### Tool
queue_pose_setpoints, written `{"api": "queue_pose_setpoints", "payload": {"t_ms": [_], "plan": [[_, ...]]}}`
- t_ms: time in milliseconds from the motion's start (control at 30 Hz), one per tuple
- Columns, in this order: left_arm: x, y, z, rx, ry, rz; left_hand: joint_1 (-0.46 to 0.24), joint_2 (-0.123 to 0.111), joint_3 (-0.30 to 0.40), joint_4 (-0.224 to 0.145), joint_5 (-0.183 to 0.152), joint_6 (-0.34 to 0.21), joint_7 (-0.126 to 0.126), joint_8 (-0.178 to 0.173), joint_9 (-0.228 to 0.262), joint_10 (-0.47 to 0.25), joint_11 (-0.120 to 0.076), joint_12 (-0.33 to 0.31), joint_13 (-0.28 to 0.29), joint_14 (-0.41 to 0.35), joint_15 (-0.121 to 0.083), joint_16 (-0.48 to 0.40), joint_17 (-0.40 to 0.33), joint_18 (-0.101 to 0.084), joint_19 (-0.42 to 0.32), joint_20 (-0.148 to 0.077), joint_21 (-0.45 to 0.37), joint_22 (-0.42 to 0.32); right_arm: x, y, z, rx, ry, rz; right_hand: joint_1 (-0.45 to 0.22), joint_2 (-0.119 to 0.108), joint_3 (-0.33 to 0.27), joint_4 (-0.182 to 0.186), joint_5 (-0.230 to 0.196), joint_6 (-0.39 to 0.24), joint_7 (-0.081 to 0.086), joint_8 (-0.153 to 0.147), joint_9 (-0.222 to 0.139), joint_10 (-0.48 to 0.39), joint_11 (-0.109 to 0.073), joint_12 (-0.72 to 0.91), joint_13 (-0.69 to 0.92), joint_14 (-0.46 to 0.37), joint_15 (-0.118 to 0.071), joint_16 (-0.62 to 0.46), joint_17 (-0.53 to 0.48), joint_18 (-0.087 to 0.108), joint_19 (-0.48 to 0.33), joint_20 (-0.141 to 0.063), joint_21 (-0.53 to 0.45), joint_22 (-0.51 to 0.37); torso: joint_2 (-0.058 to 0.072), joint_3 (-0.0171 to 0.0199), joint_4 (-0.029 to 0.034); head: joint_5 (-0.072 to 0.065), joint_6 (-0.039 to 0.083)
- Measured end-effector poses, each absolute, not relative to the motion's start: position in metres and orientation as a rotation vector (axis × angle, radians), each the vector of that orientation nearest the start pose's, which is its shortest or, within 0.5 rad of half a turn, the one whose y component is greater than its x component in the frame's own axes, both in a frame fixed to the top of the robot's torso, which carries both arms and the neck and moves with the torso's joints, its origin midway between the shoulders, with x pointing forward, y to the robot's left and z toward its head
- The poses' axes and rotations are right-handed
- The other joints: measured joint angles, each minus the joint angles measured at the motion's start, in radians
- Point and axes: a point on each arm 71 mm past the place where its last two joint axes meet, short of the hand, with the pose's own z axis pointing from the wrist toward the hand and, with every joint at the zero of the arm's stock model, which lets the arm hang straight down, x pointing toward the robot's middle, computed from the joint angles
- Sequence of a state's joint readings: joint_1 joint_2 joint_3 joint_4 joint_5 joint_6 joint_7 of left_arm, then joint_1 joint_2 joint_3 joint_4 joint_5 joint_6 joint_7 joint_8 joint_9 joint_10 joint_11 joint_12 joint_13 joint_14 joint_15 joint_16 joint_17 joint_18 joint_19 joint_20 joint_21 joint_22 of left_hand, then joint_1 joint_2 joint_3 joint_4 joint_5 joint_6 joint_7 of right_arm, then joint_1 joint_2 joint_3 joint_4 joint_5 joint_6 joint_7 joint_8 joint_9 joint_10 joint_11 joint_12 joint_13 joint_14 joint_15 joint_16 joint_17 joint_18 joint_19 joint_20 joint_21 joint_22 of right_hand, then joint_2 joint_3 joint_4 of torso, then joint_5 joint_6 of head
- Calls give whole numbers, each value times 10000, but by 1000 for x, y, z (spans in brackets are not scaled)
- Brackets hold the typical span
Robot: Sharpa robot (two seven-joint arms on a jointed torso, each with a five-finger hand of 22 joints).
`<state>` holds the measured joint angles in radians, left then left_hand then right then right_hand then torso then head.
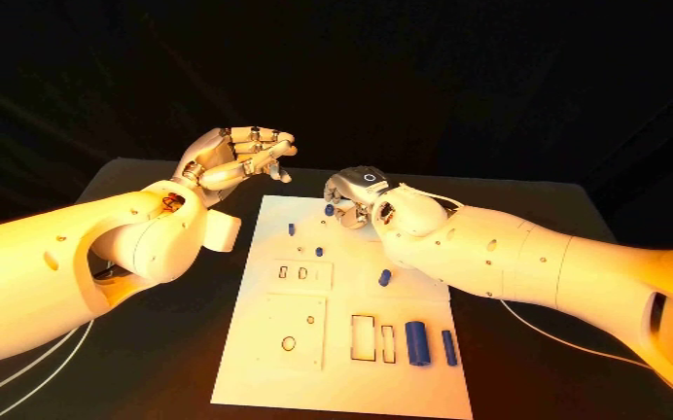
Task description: Assemble the parts on the task board
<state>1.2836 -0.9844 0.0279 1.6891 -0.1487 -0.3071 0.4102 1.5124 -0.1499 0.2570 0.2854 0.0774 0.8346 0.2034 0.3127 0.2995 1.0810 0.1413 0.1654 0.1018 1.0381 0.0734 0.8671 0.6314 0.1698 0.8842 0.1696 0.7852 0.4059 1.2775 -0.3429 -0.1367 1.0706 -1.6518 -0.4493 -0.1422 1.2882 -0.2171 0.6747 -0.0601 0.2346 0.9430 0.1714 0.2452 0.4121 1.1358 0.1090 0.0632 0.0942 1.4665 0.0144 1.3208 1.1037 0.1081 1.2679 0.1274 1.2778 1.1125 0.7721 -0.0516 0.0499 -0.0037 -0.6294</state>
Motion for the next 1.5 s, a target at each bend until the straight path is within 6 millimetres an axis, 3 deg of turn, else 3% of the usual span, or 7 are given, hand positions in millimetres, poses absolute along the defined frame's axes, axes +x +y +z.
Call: {"api": "queue_pose_setpoints", "payload": {"t_ms": [567,667,833,933,1067,1200,1500], "plan": [[478,238,-97,-8453,13070,-15870,-35,-34,0,0,0,-35,35,-37,10,0,0,0,8,-74,1,0,0,0,-36,36,37,12,538,-109,-168,-3288,14322,5554,-228,-341,-308,165,-236,-535,27,-491,-62,-368,48,20,-185,0,70,-183,-418,1,-240,46,-415,-397,-67,23,-83,-104,145],[479,242,-97,-8482,13038,-15784,-53,-53,0,0,-43,-35,36,-37,10,-36,36,0,8,-74,1,0,0,-2,-107,33,37,11,534,-131,-158,-2836,14321,5624,-283,-581,-1252,353,-299,-904,117,-790,-94,-79,62,83,-146,-53,123,-288,-631,0,-415,55,-736,-658,-105,26,-128,-132,159],[482,252,-98,-8547,12930,-15573,-53,-53,0,0,-44,-71,71,-37,9,-73,-1,0,17,-110,37,0,-11,-2,-107,33,37,11,530,-171,-146,-1686,14695,5639,809,0,-4745,1302,-255,-970,81,-997,80,1004,-110,940,534,-12,72,-225,-674,-1,-297,-63,-1027,-725,-163,29,-200,-148,174],[485,257,-99,-8588,12867,-15450,-53,-53,0,0,-44,-71,71,-37,9,-73,-1,0,17,-110,38,0,-10,-2,-107,33,37,11,531,-190,-144,-898,15132,5656,1492,66,-6028,2044,-160,-991,-102,-745,321,1517,-389,2474,1781,-8,-178,-25,-432,-1,-98,-263,-1021,-525,-184,31,-231,-175,179],[488,259,-100,-8618,12822,-15366,-53,-53,0,0,-44,-107,35,-37,18,-73,-1,0,16,-110,38,0,-10,-2,-107,34,37,10,534,-208,-146,25,15801,5636,2430,185,-7106,3432,-17,-1389,-185,-72,825,944,-390,8836,7928,18,-204,1160,1579,0,477,-286,-548,300,-191,30,-253,-204,167],[489,260,-100,-8622,12809,-15353,-53,-53,0,0,-44,-107,35,-37,18,-73,-1,0,16,-110,37,0,-10,-2,-142,68,37,9,538,-216,-151,663,16348,5601,2449,212,-7147,3474,7,-1555,-91,221,957,1757,-336,11755,10802,18,-203,1770,2036,-161,853,-220,-88,952,-191,32,-252,-215,119],[489,263,-100,-8618,12784,-15338,-53,-53,0,0,-44,-107,35,-37,17,-72,-1,0,15,-110,37,0,-10,-1,-142,69,37,9,548,-213,-160,1215,16994,5549,2369,291,-7074,3488,247,-1581,-65,333,980,2347,-304,12873,12005,-20,-165,2113,2046,-163,1152,-181,373,1556,-183,33,-219,-203,21]]}}
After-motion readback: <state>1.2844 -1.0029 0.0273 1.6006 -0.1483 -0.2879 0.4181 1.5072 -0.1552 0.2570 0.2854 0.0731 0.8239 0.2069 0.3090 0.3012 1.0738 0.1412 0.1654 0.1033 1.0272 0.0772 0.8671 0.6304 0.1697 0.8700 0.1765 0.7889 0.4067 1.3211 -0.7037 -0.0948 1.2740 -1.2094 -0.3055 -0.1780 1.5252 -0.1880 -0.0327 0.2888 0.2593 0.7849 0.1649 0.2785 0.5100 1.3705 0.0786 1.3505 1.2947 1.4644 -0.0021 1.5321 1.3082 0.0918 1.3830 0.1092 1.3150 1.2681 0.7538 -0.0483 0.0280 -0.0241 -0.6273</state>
